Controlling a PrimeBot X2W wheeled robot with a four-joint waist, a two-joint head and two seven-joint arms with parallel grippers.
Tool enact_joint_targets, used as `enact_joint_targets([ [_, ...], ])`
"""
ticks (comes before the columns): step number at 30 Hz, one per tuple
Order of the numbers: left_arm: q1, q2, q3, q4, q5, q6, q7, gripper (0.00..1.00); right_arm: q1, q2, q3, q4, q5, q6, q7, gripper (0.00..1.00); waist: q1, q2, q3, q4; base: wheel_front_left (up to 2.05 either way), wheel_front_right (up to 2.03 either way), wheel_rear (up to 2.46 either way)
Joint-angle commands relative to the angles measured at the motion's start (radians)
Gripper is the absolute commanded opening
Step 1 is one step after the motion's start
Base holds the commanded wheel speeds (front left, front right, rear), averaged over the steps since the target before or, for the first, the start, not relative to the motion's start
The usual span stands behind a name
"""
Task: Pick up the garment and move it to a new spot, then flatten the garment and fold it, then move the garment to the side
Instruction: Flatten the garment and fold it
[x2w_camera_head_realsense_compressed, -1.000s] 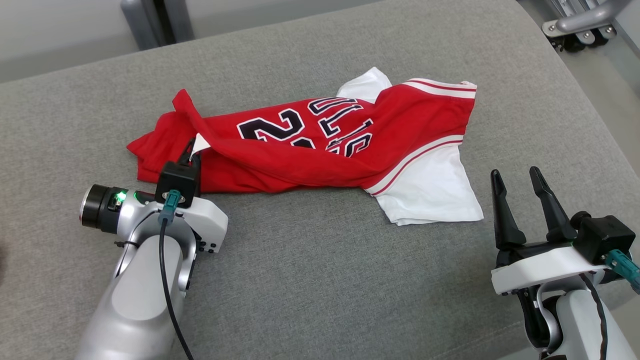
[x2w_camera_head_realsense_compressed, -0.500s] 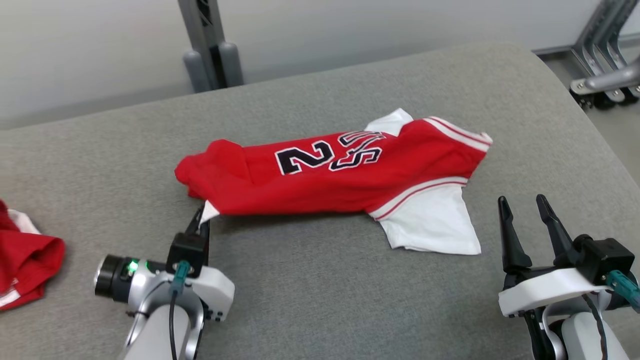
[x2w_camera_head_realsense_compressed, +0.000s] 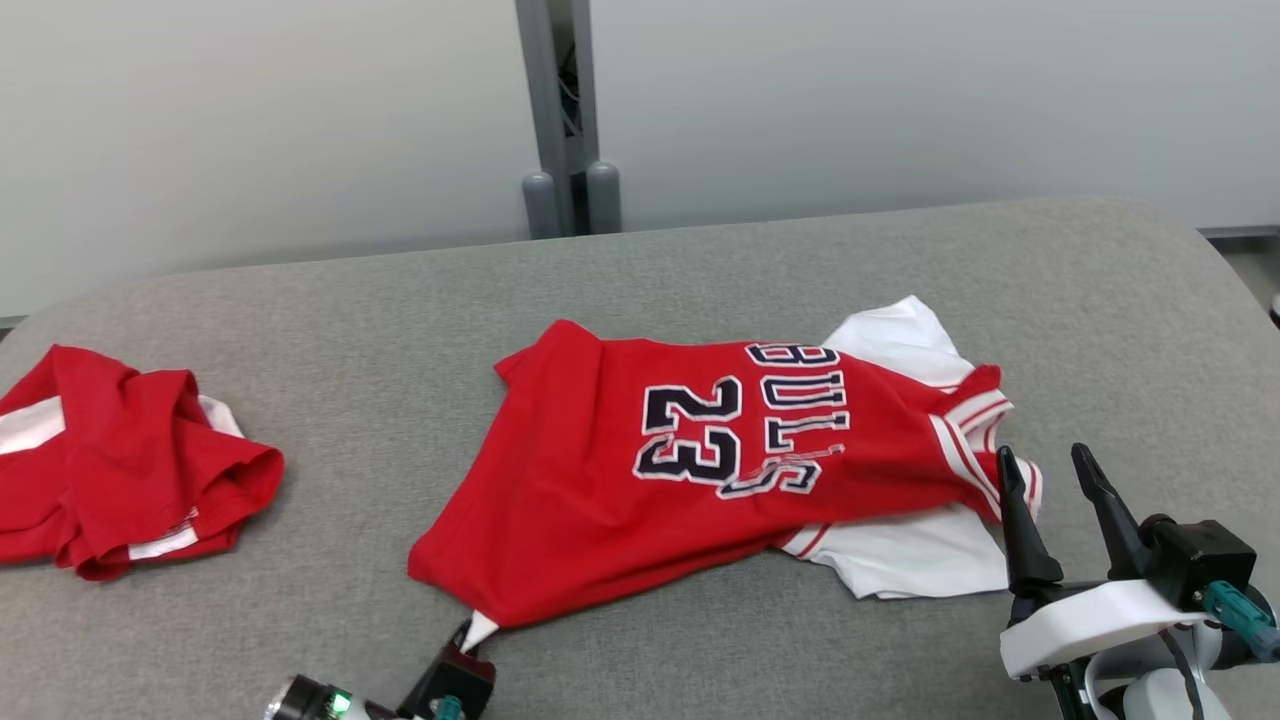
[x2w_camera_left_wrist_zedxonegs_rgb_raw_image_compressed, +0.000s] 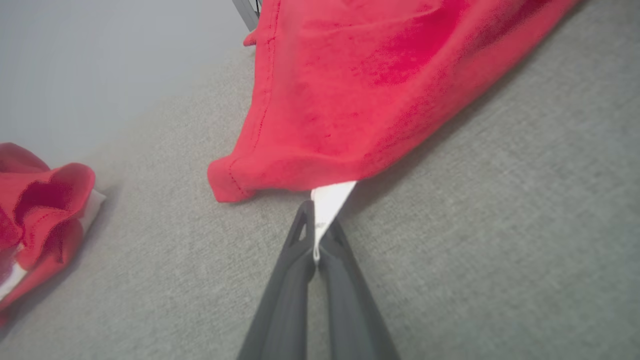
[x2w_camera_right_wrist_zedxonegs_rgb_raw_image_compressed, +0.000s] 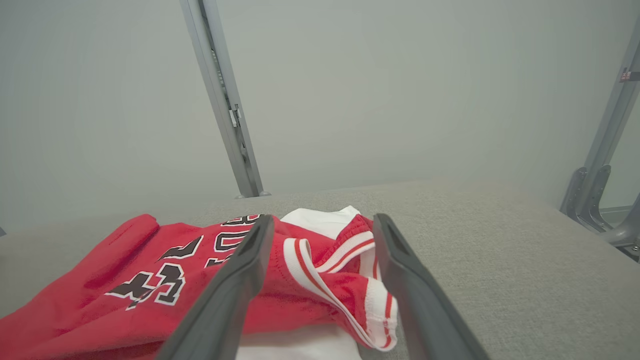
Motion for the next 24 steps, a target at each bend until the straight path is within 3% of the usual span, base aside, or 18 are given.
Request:
enact_joint_targets([
  [1, -0.012, -0.006, -0.027, 0.044, 0.019, -0.011, 0.012, 0.00, 0.006, -0.005, 0.004, 0.005, 0.007, 0.000, -0.001, 1.00, 0.0000, 0.0000, -0.018, 0.032, 0.00, 0.00, 0.00],
  [5, -0.043, -0.022, -0.057, 0.102, 0.021, -0.016, 0.016, 0.00, 0.002, -0.005, 0.015, 0.015, 0.009, 0.000, -0.001, 1.00, 0.0000, 0.0000, -0.020, 0.041, 0.00, 0.00, 0.00],
  [6, -0.049, -0.027, -0.059, 0.110, 0.015, -0.017, 0.014, 0.14, 0.001, -0.005, 0.015, 0.016, 0.010, 0.000, -0.001, 1.00, 0.0000, 0.0000, -0.020, 0.042, 0.00, 0.00, 0.00],
  [7, -0.055, -0.030, -0.061, 0.115, 0.008, -0.016, 0.012, 1.00, 0.001, -0.005, 0.016, 0.017, 0.010, 0.000, -0.001, 1.00, 0.0000, 0.0000, -0.020, 0.042, 0.00, 0.00, 0.00],
  [16, -0.065, -0.032, -0.050, 0.116, -0.041, -0.012, -0.005, 1.00, 0.013, -0.005, 0.014, 0.024, 0.006, 0.000, -0.001, 1.00, 0.0000, 0.0000, -0.027, 0.026, 0.00, 0.00, 0.00],
  [24, -0.010, 0.016, 0.071, -0.078, -0.133, 0.046, -0.004, 1.00, 0.018, -0.005, 0.009, 0.022, -0.003, 0.000, -0.001, 1.00, 0.0000, 0.0000, -0.040, 0.011, 0.00, 0.00, 0.00],
])
